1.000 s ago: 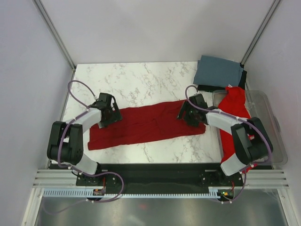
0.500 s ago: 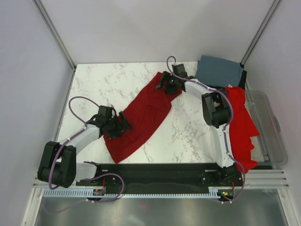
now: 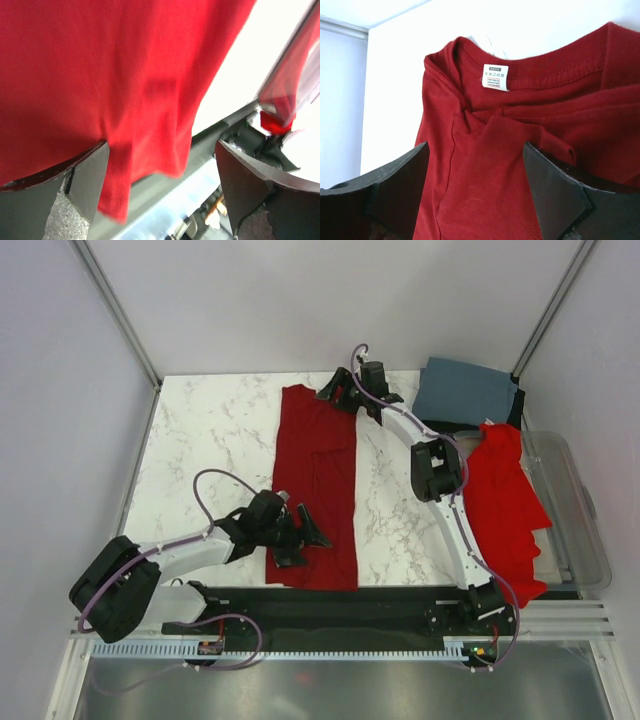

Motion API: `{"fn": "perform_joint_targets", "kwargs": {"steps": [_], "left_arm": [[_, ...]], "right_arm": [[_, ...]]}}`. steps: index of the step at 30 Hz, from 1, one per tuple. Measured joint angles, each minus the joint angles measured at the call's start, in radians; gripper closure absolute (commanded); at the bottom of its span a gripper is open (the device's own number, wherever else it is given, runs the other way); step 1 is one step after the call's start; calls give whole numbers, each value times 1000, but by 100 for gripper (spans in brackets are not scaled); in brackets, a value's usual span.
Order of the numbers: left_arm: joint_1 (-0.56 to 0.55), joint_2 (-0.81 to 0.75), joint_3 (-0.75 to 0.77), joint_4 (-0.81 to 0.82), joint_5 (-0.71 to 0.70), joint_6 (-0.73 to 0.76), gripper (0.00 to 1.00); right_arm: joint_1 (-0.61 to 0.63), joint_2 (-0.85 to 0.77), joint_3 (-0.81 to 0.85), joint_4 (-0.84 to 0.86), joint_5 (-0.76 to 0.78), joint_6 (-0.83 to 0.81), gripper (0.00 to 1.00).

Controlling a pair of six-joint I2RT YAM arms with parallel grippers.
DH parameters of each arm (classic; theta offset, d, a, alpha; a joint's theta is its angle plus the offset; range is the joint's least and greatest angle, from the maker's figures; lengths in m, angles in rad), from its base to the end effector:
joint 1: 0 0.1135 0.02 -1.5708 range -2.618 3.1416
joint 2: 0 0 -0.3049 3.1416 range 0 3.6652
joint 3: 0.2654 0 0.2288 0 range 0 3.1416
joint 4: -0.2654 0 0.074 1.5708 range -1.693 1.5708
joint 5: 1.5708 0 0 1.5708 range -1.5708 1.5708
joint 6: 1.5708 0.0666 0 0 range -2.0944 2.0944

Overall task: Fold and stack the t-shirts
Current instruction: Fold the tshirt

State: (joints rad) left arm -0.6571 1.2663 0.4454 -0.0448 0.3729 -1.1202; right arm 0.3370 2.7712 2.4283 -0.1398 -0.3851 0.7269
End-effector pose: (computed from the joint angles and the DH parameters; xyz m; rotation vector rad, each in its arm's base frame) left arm 0.1524 -0.1482 0.1801 -0.4470 2.7305 -1.1166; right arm 0.6076 0.2394 0.1432 0.1693 2.1788 1.0306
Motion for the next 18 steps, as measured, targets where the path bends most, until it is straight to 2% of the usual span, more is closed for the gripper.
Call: {"fn": "perform_joint_targets", "kwargs": {"steps": [5, 11, 15, 18], "left_arm": [[-162, -60, 26, -44, -52, -87, 0], [-221, -131, 181, -254, -200, -79, 0], [-226, -243, 249, -358, -286, -40, 0], [-227, -317, 289, -449, -358, 0, 0]], "right_arm": [[-1, 30, 33, 48, 5, -9, 12], [0, 6, 26, 23, 6, -52, 6], [2, -129, -98, -63, 42, -93, 4], [10, -335, -271, -129, 95, -133, 4]]}}
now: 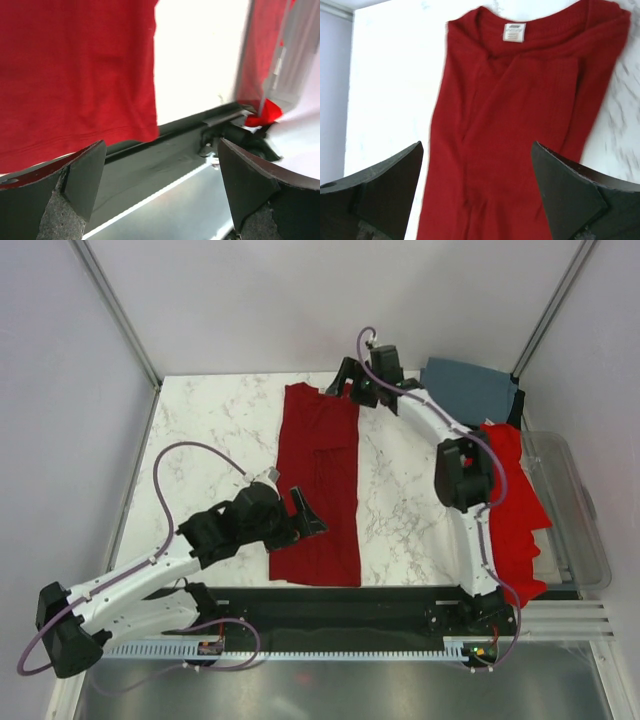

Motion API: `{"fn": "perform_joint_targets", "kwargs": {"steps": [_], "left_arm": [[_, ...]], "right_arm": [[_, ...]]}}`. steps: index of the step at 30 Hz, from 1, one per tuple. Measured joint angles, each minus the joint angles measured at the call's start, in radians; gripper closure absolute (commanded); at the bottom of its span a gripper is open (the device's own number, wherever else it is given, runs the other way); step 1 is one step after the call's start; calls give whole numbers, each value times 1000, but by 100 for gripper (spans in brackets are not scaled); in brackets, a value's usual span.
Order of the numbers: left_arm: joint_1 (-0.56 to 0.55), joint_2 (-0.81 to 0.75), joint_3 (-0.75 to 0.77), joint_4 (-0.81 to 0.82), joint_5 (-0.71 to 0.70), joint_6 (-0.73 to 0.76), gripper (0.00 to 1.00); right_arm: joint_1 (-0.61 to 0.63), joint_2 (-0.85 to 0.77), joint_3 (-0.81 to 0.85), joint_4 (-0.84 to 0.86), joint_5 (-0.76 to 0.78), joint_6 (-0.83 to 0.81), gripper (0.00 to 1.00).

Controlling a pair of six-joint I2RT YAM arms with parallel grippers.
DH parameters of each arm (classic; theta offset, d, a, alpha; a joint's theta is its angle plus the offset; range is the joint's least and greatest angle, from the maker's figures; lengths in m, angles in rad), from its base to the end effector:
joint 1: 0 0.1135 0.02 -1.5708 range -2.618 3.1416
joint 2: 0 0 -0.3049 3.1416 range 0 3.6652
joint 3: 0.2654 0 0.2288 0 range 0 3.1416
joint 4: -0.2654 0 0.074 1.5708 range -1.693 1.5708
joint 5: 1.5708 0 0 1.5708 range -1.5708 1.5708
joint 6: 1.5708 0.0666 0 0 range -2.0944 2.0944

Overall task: Fold and stack the t-shirts
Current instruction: Fold the tshirt

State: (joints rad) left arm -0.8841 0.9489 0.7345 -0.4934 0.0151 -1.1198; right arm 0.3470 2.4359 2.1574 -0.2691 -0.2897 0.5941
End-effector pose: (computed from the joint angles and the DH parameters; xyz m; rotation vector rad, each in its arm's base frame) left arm 0.1119 -0.1381 0.2816 -0.2868 2.4964 -0.9850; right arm 0.5564 0.2214 0.2365 0.0927 2.2142 0.8494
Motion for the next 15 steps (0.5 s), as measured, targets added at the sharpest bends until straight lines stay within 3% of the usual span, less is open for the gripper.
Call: {"fn": "perform_joint_targets", "kwargs": {"steps": [5, 9, 10, 15], "left_arm": [[0, -95, 11, -144, -98, 45, 2], [1, -210, -37, -221, -152, 48, 6], [1, -236, -51, -235, -159, 48, 7], [1, -331, -120, -309, -200, 44, 12]], "right_arm": [[75, -547, -478, -24, 133, -47, 5], [219, -1000, -917, 6, 203, 9, 16], [258, -1081, -1014, -13, 211, 38, 21], [519, -1338, -1427, -87, 314, 253, 30]]}}
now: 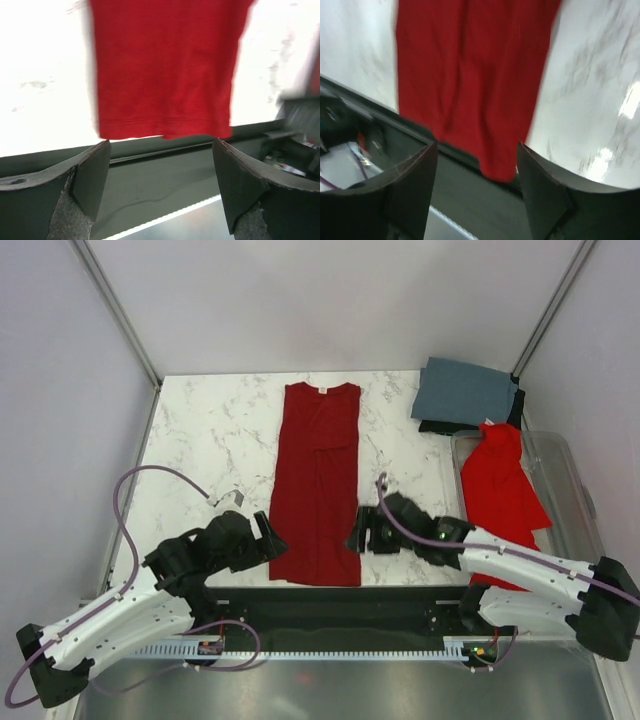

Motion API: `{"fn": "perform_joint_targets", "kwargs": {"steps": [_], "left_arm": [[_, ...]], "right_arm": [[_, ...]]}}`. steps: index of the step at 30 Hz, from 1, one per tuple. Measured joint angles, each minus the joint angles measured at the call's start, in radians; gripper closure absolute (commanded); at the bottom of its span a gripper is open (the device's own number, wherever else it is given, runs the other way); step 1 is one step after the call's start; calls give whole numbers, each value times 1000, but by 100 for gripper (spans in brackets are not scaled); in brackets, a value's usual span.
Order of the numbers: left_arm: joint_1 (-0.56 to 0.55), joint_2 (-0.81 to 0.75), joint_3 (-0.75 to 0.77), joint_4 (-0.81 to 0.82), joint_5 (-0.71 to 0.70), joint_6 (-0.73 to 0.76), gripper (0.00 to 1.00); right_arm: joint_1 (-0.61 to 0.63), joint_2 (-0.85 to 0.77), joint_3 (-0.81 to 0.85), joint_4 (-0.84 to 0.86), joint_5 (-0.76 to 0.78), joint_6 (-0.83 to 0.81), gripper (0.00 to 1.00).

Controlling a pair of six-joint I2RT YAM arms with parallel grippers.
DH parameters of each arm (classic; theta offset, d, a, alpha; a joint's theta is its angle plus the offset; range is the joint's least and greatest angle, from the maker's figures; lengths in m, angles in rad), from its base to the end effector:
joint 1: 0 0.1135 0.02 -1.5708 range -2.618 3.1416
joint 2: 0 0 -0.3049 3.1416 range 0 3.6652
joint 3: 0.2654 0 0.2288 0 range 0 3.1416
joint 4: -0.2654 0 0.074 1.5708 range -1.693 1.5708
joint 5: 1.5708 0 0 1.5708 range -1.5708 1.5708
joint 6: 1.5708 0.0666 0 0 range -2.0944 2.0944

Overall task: Fold and stack the t-shirts
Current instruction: Fold the tshirt

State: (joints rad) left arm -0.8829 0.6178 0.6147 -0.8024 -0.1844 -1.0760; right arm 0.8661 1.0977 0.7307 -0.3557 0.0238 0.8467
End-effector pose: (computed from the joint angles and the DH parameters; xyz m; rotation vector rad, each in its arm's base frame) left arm 0.0660 -0.0610 0.2489 -0.3308 2.4586 -0.7006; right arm 0.1399 0.1621 0.2687 -0.0106 2.4464 0.8153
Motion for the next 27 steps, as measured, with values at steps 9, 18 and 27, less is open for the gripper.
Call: {"fn": "perform_joint_targets", "kwargs": {"steps": [9, 18, 27], "left_arm": [[1, 14, -125, -72, -35, -58, 17], [1, 60, -183, -29, -41, -85, 21], [1, 129, -239, 61, -23, -90, 31]], "right_arm": [[378, -55, -237, 2, 155, 325, 46], [386, 21, -271, 83, 259, 374, 48], [386, 97, -297, 171, 282, 379, 65]]}}
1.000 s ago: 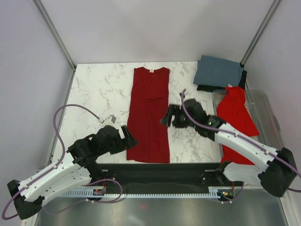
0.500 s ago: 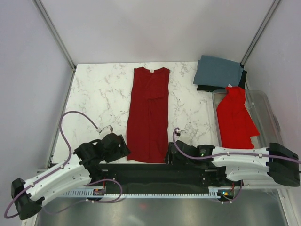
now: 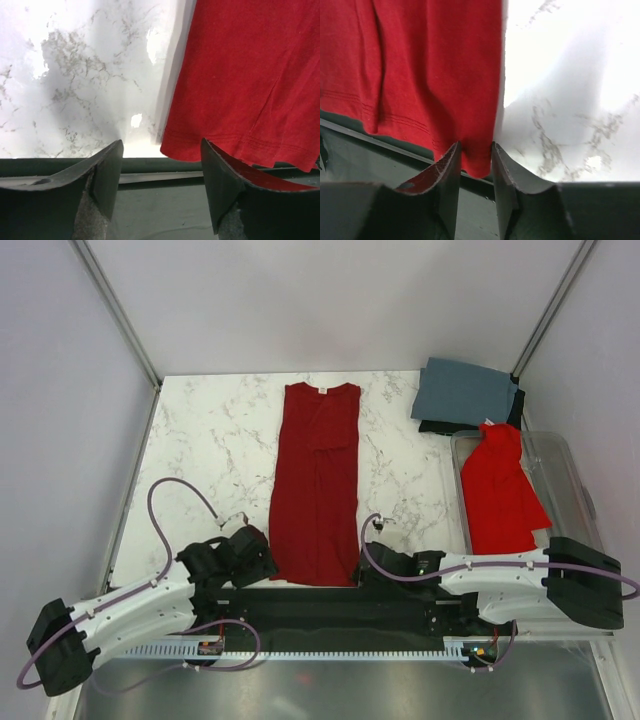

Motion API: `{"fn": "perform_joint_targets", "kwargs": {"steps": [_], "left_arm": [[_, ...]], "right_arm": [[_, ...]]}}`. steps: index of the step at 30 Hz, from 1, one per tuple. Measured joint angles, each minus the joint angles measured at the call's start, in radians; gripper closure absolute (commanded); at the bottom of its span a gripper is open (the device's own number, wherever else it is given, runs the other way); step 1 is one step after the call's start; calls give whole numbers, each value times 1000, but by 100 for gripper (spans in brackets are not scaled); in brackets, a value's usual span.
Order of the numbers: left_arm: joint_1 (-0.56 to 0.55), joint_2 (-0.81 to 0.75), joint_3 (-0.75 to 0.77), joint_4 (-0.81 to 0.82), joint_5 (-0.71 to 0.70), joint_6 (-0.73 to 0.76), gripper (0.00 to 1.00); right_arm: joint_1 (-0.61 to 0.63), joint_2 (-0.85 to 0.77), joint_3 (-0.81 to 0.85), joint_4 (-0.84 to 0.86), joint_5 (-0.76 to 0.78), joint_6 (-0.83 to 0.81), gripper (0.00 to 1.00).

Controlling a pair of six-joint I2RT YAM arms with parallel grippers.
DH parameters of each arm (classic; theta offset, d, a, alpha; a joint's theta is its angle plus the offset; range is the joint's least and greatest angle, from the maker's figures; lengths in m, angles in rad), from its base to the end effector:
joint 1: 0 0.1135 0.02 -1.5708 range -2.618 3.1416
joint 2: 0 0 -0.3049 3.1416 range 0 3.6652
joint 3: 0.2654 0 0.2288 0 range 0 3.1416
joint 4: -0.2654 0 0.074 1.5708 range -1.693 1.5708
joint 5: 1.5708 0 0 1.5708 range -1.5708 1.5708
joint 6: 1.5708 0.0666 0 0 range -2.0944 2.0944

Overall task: Fold and stack the t-shirts
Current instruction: Fold the tshirt

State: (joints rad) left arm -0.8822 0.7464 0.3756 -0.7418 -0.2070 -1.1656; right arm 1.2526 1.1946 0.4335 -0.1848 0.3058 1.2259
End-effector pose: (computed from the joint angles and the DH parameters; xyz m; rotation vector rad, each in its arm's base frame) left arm 0.0647 -0.0571 0.1716 -0.4465 2.6665 -0.3924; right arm 0.0784 0.1739 0.1767 0.0940 2.5809 0.6585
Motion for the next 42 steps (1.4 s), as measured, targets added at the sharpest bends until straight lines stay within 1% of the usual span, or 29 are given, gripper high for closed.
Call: {"fn": "perform_joint_targets", "kwargs": {"steps": [2, 3, 5, 6, 8, 9, 11, 12, 14, 17, 18, 24, 28, 31, 34, 37, 39, 42], "left_arm": [[0, 10, -5, 20, 2, -1, 33], [0, 14, -7, 24, 4, -1, 35], [0, 26, -10, 38, 8, -1, 39], [0, 31, -10, 42, 8, -1, 47], [0, 40, -10, 51, 10, -3, 55], [0, 47, -10, 60, 11, -3, 62], [0, 60, -10, 72, 18, -4, 67], [0, 67, -10, 79, 23, -4, 71], [0, 82, -10, 96, 27, -4, 76], [0, 117, -10, 126, 34, -3, 91], [0, 125, -9, 134, 36, -2, 98], [0, 114, 7, 145, 56, 4, 98], [0, 34, 32, 109, 85, 3, 98], [-2, -25, 64, 75, 108, 3, 98], [-4, -57, 120, 24, 116, 4, 98], [-4, -51, 214, -34, 102, 16, 98], [-5, -28, 289, -65, 76, 37, 98], [-6, 30, 391, -92, 29, 77, 98]], "right_arm": [[0, 23, 2, 30, 0, -3, 69], [0, 31, 5, 39, 0, -6, 75], [0, 49, 8, 58, -1, -16, 80], [0, 53, 8, 63, -1, -19, 85], [0, 58, 8, 67, -2, -25, 90], [0, 58, 8, 68, -2, -27, 95], [0, 58, 7, 69, -2, -30, 100], [0, 58, 7, 69, -2, -31, 100], [0, 56, 5, 72, -2, -34, 100], [0, 45, -3, 73, -1, -35, 100], [0, 37, -8, 72, -1, -35, 100], [0, -43, -25, 23, 10, -37, 100], [14, -105, -18, -61, 19, -35, 100], [57, -127, 8, -132, 33, -25, 100], [107, -127, 82, -226, 61, -8, 100], [124, -129, 179, -305, 111, 0, 100], [118, -129, 255, -362, 160, -10, 100], [55, -117, 365, -415, 201, -55, 100]]}}
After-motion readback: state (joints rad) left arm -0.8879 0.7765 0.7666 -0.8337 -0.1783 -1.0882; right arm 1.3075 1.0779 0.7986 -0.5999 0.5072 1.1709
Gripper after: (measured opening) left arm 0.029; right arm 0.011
